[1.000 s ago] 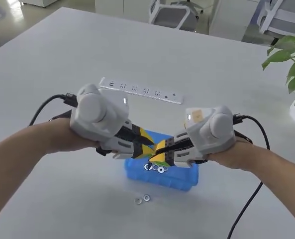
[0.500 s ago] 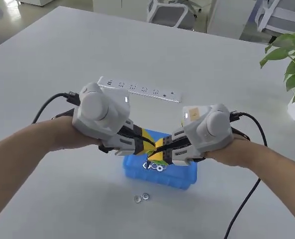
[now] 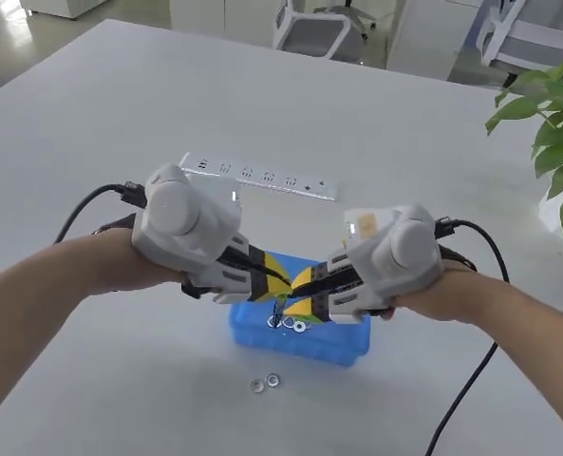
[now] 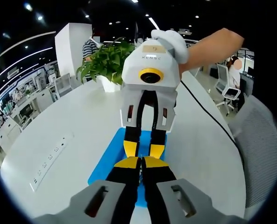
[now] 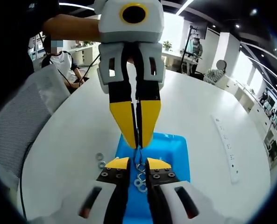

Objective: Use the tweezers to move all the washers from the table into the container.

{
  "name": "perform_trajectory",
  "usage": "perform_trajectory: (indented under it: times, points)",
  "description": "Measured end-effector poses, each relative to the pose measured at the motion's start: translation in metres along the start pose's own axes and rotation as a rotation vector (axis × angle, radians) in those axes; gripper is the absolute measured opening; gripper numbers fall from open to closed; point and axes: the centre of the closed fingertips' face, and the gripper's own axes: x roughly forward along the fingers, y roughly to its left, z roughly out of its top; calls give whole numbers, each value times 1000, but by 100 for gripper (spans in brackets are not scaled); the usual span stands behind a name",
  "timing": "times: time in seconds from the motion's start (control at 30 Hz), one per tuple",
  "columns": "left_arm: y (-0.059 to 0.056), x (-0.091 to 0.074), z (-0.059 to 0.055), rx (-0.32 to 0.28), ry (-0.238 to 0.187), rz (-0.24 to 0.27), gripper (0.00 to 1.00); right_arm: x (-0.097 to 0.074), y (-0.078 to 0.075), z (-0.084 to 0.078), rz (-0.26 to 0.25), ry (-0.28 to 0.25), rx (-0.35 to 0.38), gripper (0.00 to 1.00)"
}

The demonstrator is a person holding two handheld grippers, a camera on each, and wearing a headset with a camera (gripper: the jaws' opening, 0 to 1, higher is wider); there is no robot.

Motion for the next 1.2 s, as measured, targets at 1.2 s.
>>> perform_trajectory:
  times: [1.2]
  points:
    - [-14,-19,24,14,26,15,5,-62,14,-6,-176,-58,106,29]
